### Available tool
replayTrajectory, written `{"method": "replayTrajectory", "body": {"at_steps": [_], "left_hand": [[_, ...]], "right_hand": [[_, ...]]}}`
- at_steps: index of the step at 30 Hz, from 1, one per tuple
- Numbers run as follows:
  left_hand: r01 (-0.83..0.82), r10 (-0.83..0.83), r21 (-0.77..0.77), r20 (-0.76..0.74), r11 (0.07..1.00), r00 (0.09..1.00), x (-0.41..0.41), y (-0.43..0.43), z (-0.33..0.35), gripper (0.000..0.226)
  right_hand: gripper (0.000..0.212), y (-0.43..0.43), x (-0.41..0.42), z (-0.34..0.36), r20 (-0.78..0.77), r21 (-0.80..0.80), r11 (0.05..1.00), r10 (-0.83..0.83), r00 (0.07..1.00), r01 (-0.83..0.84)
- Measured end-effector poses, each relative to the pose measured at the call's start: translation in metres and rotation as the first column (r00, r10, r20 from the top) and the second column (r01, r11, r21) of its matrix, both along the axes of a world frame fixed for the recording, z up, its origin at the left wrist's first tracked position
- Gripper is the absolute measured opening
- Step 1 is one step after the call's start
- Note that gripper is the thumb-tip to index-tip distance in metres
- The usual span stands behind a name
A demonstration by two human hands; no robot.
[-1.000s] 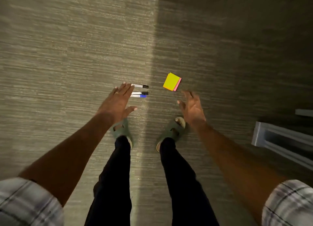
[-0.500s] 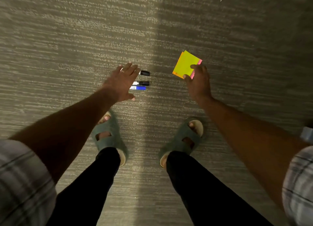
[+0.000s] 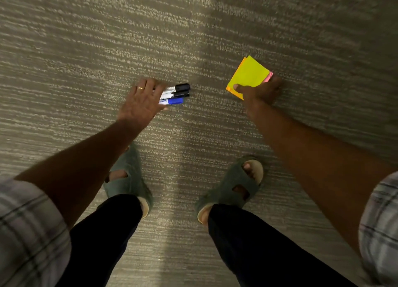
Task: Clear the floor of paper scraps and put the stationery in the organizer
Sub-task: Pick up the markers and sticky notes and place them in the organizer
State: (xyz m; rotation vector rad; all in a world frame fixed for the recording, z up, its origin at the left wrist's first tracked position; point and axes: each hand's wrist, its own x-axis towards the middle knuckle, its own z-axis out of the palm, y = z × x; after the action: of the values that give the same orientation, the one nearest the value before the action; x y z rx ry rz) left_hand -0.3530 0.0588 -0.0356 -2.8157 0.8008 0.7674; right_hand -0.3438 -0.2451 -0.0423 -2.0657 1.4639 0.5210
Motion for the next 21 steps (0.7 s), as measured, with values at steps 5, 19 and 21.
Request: {"method": "replayTrajectory", "body": {"at_steps": [5, 19, 21], "left_hand": [[0.029, -0.028, 0.049, -0.011, 0.998, 1.0, -0.006, -0.005, -0.004, 0.032], [-0.565, 0.473, -0.312, -0.326, 0.764, 0.819, 0.012, -0.004, 0.086, 0.034], [-0.585, 0.489, -0.364, -0.326, 0.725, 0.809, 0.015, -0.006, 0.116, 0.035]], "right_hand": [[0.13, -0.003, 0.011, -0.004, -0.027, 0.128, 0.979, -0.155, 0.988, 0.157], [0.041, 0.004, 0.015, 0.101, 0.074, 0.342, 0.935, -0.123, 0.99, 0.091], [0.043, 0.004, 0.019, 0.136, 0.077, 0.348, 0.934, -0.118, 0.99, 0.084]]}}
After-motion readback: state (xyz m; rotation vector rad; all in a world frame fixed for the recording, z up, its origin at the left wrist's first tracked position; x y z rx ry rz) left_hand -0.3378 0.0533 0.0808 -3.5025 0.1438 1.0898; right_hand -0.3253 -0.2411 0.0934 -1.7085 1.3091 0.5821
